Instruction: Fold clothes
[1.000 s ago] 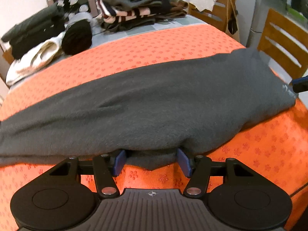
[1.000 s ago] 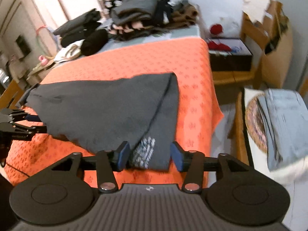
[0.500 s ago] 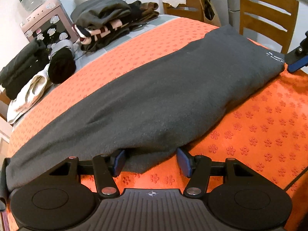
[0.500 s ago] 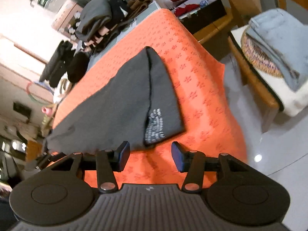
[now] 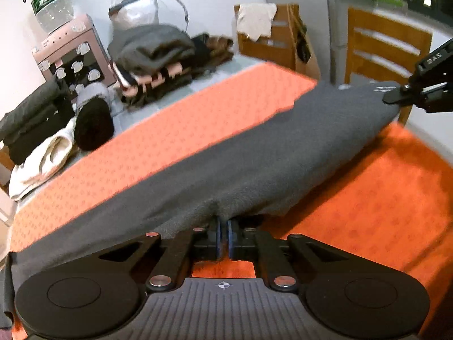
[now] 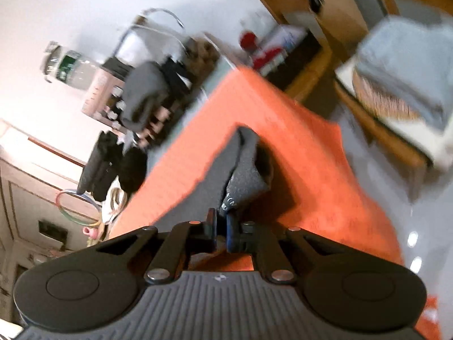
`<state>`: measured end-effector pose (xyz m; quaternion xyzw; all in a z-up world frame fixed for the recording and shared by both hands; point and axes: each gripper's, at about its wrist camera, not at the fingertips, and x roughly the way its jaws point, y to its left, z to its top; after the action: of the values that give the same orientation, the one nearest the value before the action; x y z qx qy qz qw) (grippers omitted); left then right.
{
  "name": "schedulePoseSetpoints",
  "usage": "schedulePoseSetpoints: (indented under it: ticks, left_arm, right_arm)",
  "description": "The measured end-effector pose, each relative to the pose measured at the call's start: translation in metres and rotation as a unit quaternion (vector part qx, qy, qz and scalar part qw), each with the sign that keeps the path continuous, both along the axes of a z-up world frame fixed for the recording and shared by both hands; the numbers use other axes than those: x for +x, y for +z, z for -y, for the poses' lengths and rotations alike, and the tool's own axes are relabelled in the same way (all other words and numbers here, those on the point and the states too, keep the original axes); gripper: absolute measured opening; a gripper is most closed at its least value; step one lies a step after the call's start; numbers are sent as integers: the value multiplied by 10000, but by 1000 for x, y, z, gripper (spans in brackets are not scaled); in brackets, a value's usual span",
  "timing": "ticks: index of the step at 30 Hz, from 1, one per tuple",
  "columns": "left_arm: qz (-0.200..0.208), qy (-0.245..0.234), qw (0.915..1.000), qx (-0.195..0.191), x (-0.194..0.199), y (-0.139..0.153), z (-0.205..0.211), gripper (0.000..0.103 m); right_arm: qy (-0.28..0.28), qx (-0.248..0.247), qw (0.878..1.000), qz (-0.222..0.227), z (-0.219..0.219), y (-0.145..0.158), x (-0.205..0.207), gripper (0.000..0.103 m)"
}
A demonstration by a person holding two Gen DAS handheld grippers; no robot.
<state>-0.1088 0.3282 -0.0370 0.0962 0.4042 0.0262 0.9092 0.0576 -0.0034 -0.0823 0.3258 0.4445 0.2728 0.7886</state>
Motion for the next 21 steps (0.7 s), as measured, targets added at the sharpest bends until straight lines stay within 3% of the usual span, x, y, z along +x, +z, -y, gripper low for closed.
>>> schedulePoseSetpoints:
  ticks: [4, 7, 11, 14, 16, 21]
  left_arm:
    - [16, -446, 9980, -450, 4, 24, 14, 7]
    - [-81, -767, 9936, -824, 14, 26, 31, 8]
    - [-438, -1103, 9845, -1291, 26, 12, 50, 14]
    - [-638, -1310, 9791, -1419, 22, 3, 57, 29]
    - [-655, -1209, 9806, -1394, 17, -1, 54, 37]
    - [-453, -270, 9896, -1335, -4, -5, 27, 42]
  right_arm:
    - [-181, -235, 9987, 402, 21, 28, 11, 7]
    - [-358, -592, 9963, 501, 47, 31, 19, 7]
    - [-404, -976, 9939, 306, 72, 14, 31, 7]
    - [-137, -1330, 9910, 73, 77, -9, 36, 10]
    - [-40, -1726, 9850, 77, 72, -15, 37, 18]
    - [-37, -2663, 9625, 519, 57, -8, 25, 39]
